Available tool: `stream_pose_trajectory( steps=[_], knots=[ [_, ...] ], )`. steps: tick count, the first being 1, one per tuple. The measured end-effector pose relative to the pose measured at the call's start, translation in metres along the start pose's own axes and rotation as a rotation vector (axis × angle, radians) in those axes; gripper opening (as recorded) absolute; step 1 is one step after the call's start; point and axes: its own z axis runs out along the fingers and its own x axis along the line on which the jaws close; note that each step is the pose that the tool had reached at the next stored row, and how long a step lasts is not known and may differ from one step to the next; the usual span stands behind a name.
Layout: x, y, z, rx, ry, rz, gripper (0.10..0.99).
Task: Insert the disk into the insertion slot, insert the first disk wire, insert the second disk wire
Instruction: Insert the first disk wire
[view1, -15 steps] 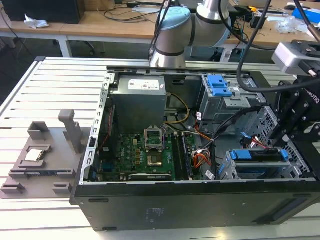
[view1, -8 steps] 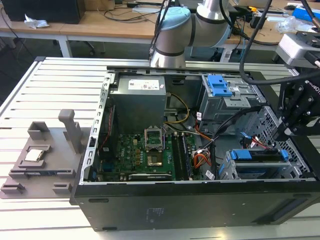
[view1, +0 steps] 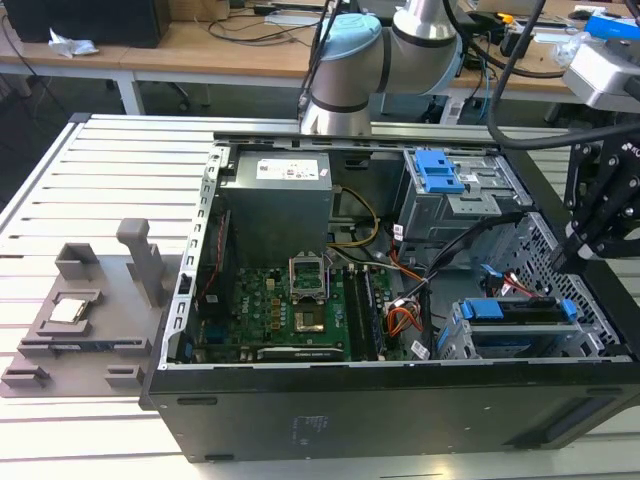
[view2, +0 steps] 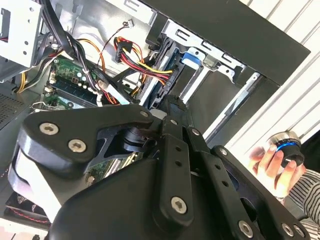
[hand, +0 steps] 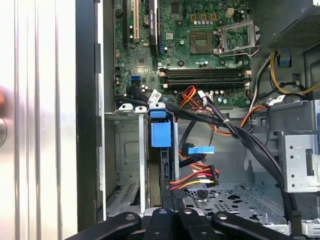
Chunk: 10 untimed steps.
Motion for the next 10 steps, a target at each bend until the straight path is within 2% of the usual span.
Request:
stream_pose_trajectory(
  steps=[10],
  knots=[
    [0.0000,0.0001,-0.0009,0.000,-0.0002,0.000,0.106]
  ],
)
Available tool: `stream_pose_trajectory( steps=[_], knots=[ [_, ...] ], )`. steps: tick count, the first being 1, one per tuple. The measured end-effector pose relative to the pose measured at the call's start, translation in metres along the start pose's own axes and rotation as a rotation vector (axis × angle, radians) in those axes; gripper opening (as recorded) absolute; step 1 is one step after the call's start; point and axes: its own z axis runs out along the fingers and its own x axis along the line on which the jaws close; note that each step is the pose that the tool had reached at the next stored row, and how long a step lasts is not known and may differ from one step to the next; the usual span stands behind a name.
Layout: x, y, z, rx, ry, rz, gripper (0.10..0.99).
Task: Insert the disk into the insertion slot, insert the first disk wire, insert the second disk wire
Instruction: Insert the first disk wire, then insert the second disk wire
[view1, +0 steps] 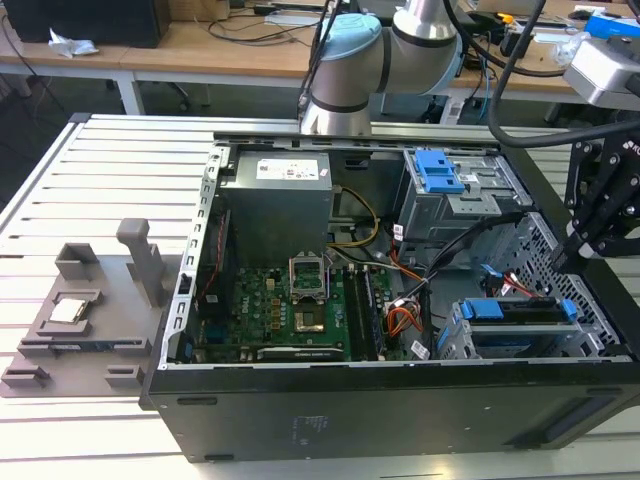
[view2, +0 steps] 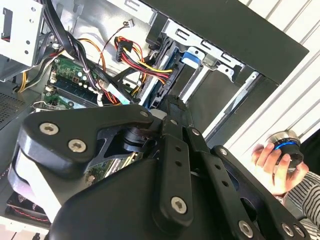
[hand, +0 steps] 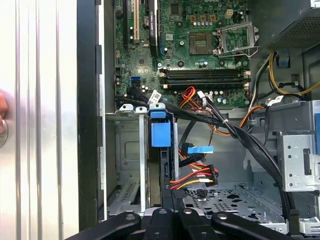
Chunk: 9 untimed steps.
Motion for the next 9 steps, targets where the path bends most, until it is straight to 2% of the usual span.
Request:
stream_pose_trajectory(
  steps=[6,9],
  knots=[
    [0.0000,0.0000,0.0000,0.000,-0.0001,0.000,0.106],
    [0.0001,0.0027,0.0004,0.000,0.0000,0.000,0.106]
  ],
)
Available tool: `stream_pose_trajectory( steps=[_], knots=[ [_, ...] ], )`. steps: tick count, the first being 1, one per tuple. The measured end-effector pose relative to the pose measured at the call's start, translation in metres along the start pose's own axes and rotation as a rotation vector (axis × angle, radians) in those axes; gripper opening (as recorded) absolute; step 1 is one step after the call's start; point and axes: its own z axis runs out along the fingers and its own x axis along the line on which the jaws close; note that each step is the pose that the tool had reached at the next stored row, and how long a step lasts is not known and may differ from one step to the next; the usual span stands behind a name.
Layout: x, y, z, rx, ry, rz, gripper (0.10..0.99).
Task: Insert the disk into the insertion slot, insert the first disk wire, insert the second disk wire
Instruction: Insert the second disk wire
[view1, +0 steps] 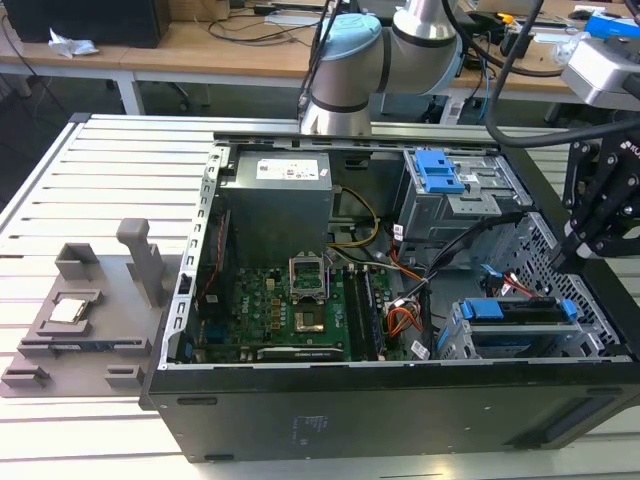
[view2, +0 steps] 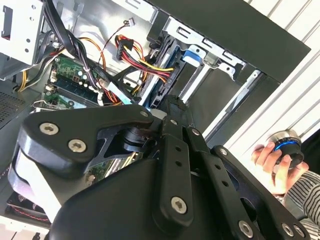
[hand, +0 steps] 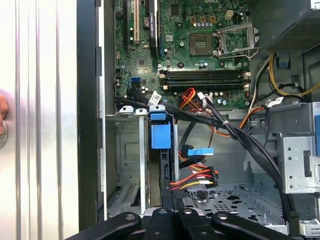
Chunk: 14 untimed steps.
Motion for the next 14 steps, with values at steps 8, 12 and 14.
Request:
stream_pose_trajectory(
  steps=[8,12,14],
  knots=[
    [0.0004,0.0226,0.0020,0.000,0.0000,0.000,0.106],
    [-0.0017,0.0321,0.0027,0.000,0.0000,0.000,0.106],
    [-0.0029,0.0372,0.0032,0.000,-0.0001,0.000,0.106]
  ],
)
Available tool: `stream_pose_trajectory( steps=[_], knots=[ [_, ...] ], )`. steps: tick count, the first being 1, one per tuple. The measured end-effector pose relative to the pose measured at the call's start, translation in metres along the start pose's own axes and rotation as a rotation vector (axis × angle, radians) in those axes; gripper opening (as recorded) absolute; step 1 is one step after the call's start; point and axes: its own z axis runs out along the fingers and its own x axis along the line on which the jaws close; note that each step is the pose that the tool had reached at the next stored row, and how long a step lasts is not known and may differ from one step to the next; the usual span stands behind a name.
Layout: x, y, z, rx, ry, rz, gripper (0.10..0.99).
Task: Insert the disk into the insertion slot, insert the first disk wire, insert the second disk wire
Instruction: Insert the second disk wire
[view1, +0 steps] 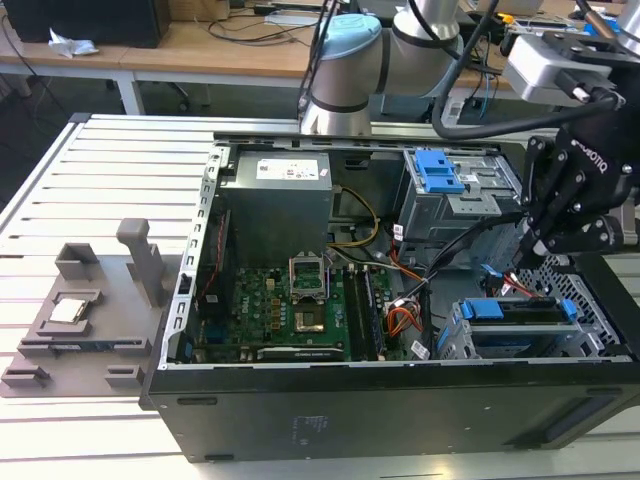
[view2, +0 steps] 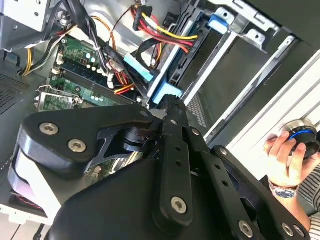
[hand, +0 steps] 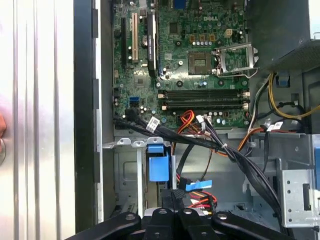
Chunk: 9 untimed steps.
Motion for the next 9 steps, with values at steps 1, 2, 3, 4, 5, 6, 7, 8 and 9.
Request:
stream_pose_trajectory(
  steps=[1,2,3,4,5,6,7,8,9],
  knots=[
    [-0.0008,0.0019,0.0003,0.000,0.0001,0.000,0.106],
    [-0.0017,0.0030,0.0008,0.000,0.0002,0.000,0.106],
    [-0.0026,0.0036,0.0012,0.000,0.0003,0.000,0.106],
    [-0.0046,0.0041,0.0018,0.000,0.0011,0.000,0.106],
    [-0.0062,0.0041,0.0022,0.000,0.0020,0.000,0.106],
    [-0.0108,0.0044,0.0029,0.000,0.0061,0.000,0.106],
    [-0.0174,0.0046,0.0041,0.000,0.0142,0.001,0.106],
    [-0.0197,0.0046,0.0049,0.001,0.0191,0.001,0.106],
    [-0.0215,0.0046,0.0061,0.001,0.0234,0.001,0.106]
  ],
)
